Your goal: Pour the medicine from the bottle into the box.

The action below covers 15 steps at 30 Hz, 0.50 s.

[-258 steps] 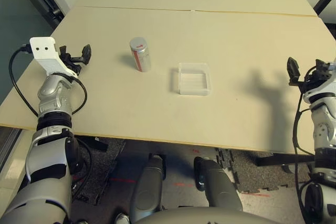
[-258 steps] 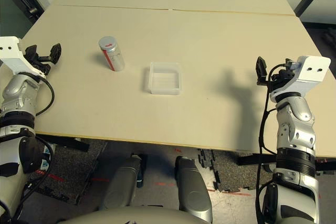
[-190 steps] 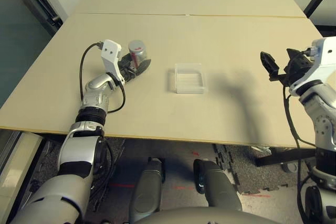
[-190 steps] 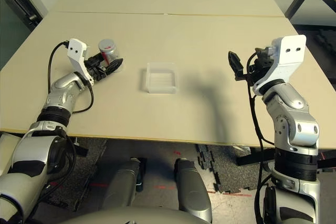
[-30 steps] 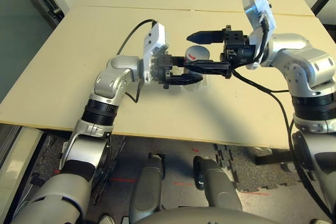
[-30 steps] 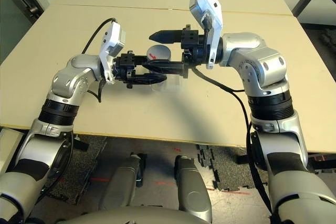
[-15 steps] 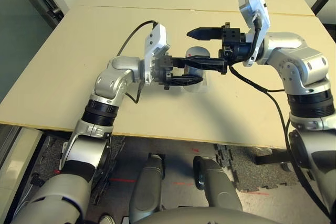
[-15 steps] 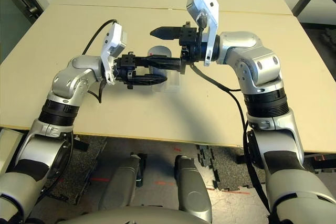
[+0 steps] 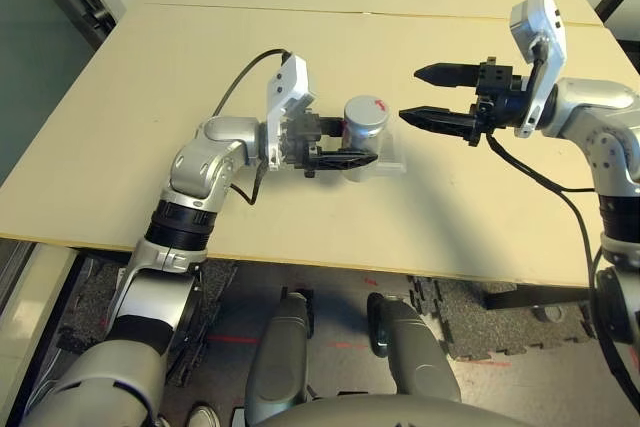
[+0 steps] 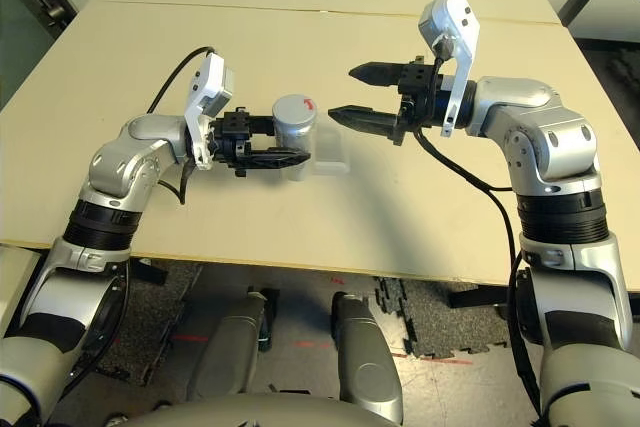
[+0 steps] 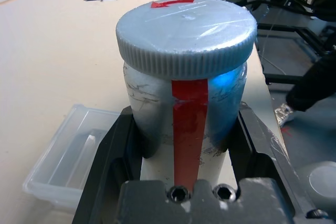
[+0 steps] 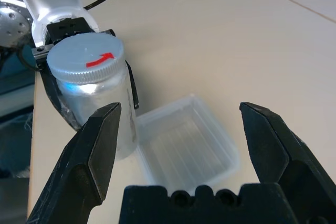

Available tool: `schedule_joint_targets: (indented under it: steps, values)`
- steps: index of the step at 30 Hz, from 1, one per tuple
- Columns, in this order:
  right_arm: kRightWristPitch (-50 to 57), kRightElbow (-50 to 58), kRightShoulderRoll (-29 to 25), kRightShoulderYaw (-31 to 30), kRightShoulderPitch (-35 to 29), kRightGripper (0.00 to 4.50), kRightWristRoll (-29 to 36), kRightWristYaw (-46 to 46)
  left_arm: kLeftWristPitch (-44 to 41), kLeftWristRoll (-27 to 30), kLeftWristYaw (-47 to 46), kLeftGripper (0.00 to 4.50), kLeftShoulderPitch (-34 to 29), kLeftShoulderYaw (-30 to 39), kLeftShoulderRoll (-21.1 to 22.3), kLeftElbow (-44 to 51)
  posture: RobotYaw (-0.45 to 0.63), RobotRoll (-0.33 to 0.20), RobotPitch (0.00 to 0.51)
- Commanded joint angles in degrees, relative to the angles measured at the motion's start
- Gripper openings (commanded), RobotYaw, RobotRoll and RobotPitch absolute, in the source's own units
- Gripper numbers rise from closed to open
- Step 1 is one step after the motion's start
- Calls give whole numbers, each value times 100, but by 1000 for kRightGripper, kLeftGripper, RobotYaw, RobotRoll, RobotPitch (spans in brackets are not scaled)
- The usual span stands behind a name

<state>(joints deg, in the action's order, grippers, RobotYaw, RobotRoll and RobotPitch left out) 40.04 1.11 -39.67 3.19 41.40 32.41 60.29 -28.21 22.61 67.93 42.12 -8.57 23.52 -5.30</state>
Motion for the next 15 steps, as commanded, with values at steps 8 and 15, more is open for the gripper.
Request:
schedule_joint_targets:
  steps: [8, 15]
  values:
    - [1081, 982, 56, 366, -35, 4500, 1094, -267, 323, -80, 58, 2444, 13, -28, 81, -217, 74, 0, 247]
    - [765, 885, 581, -236, 342, 4500, 648, -705, 501, -130, 87, 2444, 94, -68, 86, -434, 73, 0, 237]
